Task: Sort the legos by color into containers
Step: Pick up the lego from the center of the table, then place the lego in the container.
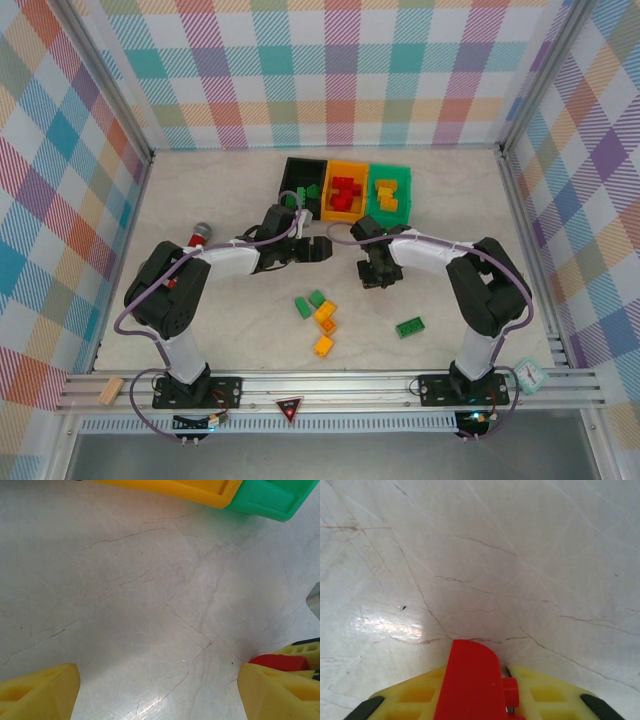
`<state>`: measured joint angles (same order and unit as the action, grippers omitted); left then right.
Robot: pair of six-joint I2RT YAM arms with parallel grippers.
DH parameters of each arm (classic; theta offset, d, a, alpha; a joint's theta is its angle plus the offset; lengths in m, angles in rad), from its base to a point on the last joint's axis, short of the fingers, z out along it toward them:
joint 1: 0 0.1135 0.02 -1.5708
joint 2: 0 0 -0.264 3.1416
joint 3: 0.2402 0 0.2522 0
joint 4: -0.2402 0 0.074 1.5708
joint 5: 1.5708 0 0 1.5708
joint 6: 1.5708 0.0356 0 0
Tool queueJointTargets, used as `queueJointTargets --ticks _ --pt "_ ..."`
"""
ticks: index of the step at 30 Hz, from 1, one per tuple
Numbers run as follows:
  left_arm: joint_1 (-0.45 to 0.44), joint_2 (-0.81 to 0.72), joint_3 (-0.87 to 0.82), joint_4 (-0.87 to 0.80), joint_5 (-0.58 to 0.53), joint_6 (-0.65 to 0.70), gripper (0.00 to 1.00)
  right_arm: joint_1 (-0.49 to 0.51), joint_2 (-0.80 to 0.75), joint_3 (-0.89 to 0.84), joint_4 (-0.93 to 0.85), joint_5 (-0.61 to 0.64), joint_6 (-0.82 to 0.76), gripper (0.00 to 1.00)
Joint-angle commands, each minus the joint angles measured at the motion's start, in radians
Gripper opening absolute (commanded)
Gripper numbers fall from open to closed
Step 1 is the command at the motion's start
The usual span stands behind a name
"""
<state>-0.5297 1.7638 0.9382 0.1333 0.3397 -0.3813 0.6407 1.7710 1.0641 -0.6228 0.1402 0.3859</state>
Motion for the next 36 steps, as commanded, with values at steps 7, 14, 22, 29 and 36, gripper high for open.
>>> queueJointTargets --ticks 7,14,22,29,36 --pt "-0.003 -0.019 -0.018 -0.006 0.009 0.009 0.82 0.030 -0.014 0.022 0.078 -0.117 0.019 0.18" --pt "0.000 -0.029 -0.023 -0.011 -0.001 0.009 0.82 0.030 -0.040 0.114 0.088 -0.120 0.020 0.18" --pt "0.018 -0.059 -0.048 -0.002 -0.017 0.002 0.82 0.008 0.079 0.436 0.008 -0.071 -0.060 0.19" --pt "0.025 -0.079 -0.061 -0.002 -0.021 0.001 0.82 -0.076 0.252 0.780 -0.071 -0.117 -0.115 0.20" --pt "0.030 -0.080 -0.062 -0.007 -0.021 0.001 0.82 -0.142 0.472 1.132 -0.177 -0.110 -0.140 0.22"
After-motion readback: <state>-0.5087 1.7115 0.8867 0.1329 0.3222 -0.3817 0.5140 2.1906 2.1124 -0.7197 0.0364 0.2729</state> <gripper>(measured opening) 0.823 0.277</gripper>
